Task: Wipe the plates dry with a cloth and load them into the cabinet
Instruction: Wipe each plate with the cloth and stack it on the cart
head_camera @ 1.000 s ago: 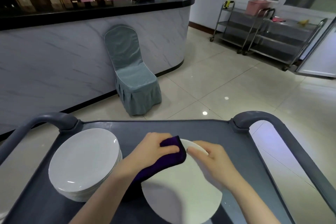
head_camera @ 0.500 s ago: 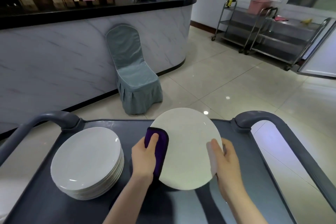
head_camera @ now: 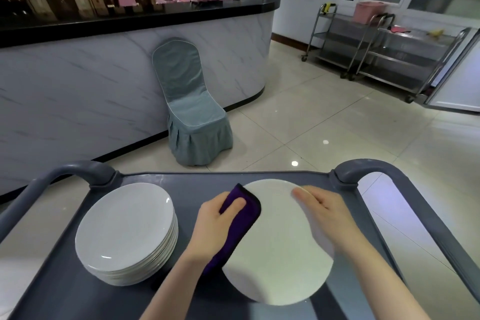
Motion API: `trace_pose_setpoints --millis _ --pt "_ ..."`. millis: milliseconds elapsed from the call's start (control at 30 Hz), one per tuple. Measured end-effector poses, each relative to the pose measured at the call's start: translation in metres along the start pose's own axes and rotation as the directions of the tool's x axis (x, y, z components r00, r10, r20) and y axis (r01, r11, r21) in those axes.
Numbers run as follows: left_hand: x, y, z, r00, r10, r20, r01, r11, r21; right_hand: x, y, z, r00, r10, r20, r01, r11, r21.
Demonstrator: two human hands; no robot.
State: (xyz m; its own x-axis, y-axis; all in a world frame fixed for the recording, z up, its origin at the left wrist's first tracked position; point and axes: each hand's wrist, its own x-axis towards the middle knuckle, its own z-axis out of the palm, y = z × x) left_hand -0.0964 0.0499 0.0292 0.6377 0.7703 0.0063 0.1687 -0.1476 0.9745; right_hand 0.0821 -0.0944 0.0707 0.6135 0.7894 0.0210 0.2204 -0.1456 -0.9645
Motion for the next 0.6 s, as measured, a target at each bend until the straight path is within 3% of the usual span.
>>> trace_pose_setpoints --millis 67,100,167,233,333,433,500,567,600 --pt "-0.001 -0.002 -0.001 0.996 -0.068 -0.052 0.065 0.996 -0.063 -0.005 0.006 0.003 0.988 0.117 -0.097 -0.09 0.965 0.247" --pt "0.002 -0.001 -0.004 0.996 -0.065 -0.061 0.063 0.997 -0.035 -0.007 0.008 0.005 0.985 0.135 -0.11 -0.1 0.954 0.282" --pt "0.011 0.008 -0.01 1.0 -0.001 -0.015 0.002 0.996 0.094 -0.011 0.007 0.009 0.994 0.072 -0.086 -0.058 0.986 0.156" --pt "0.019 0.021 -0.012 0.987 0.08 0.141 -0.112 0.966 0.231 -0.013 0.003 0.019 1.0 -0.016 0.017 0.016 0.999 0.046" --pt "0.023 0.033 -0.011 0.949 0.121 0.29 -0.217 0.921 0.325 -0.015 0.002 0.026 0.994 -0.037 0.105 0.032 0.998 0.053" --pt "0.016 0.027 -0.009 0.987 0.107 0.117 -0.129 0.971 0.201 -0.012 0.004 0.015 1.0 -0.004 -0.025 0.006 0.994 0.111" --pt "0.007 0.016 -0.006 0.999 0.019 -0.027 -0.018 0.998 0.061 -0.011 0.011 0.01 0.985 0.075 -0.153 -0.038 0.971 0.235" --pt "0.001 0.009 -0.006 0.995 -0.067 -0.068 0.067 0.998 -0.012 -0.012 0.013 0.009 0.969 0.145 -0.199 -0.072 0.939 0.335" --pt "0.002 0.008 -0.008 0.995 -0.082 -0.058 0.083 0.997 0.01 -0.012 0.012 0.009 0.973 0.133 -0.191 -0.074 0.955 0.289"
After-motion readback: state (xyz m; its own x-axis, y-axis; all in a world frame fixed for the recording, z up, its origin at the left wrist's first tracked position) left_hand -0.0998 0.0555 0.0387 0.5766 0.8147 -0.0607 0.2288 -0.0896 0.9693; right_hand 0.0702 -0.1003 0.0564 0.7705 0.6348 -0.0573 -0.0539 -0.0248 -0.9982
